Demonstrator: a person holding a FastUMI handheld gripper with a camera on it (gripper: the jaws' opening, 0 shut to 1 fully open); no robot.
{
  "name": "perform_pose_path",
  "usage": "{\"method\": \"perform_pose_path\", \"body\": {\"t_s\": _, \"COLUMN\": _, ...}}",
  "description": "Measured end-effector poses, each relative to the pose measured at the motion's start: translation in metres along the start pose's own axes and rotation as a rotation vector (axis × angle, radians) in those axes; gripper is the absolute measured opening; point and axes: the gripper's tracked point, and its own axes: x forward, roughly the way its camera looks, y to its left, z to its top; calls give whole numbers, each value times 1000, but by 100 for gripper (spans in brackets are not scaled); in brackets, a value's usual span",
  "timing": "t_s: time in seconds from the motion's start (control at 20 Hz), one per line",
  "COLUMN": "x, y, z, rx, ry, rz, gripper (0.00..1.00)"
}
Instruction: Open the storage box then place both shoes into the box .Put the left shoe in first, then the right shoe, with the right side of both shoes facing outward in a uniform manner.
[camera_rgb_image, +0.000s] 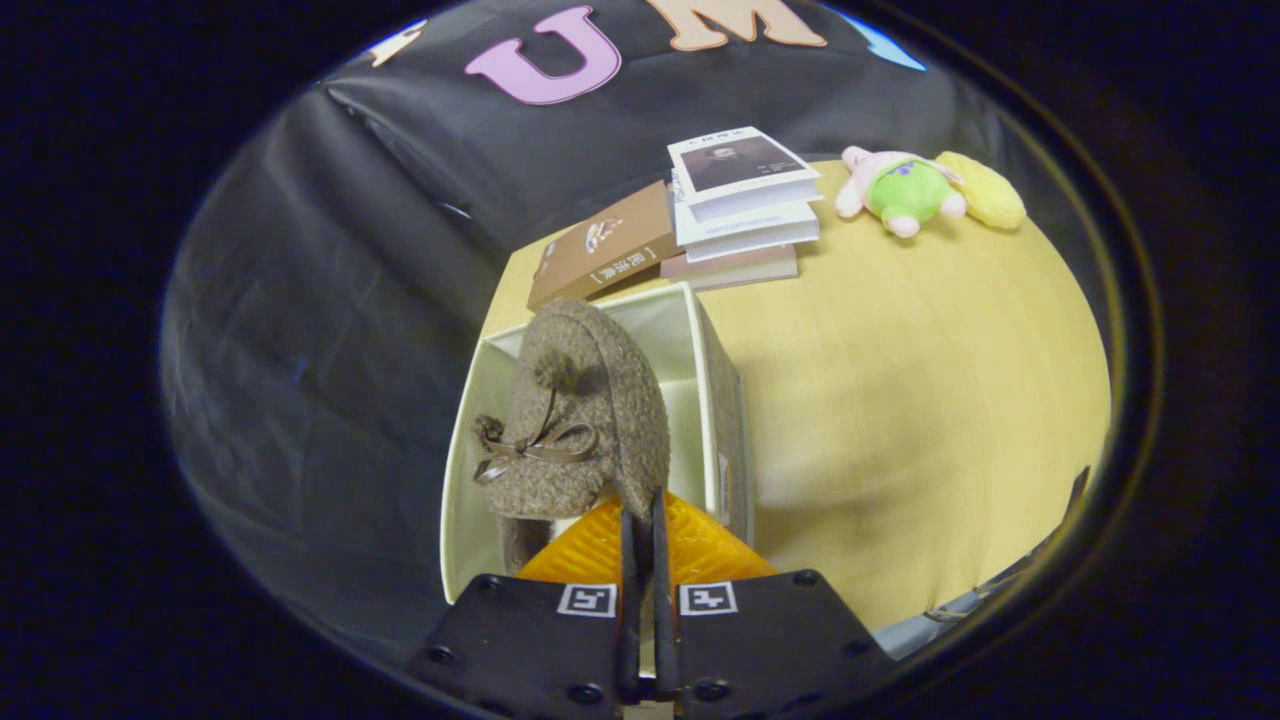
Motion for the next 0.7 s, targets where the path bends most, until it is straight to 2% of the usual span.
{"method": "perform_pose_path", "body": {"t_s": 0.2, "x": -8, "y": -3, "z": 11, "rx": -15, "ry": -60, "rz": -27, "gripper": 9}}
{"method": "perform_pose_path", "body": {"t_s": 0.25, "x": -8, "y": -3, "z": 11, "rx": -22, "ry": -68, "rz": -26, "gripper": 15}}
{"method": "perform_pose_path", "body": {"t_s": 0.5, "x": -22, "y": 24, "z": 13, "rx": -77, "ry": -94, "rz": 86, "gripper": 48}}
{"method": "perform_pose_path", "body": {"t_s": 0.7, "x": -56, "y": 44, "z": 29, "rx": -119, "ry": -167, "rz": 214, "gripper": 74}}
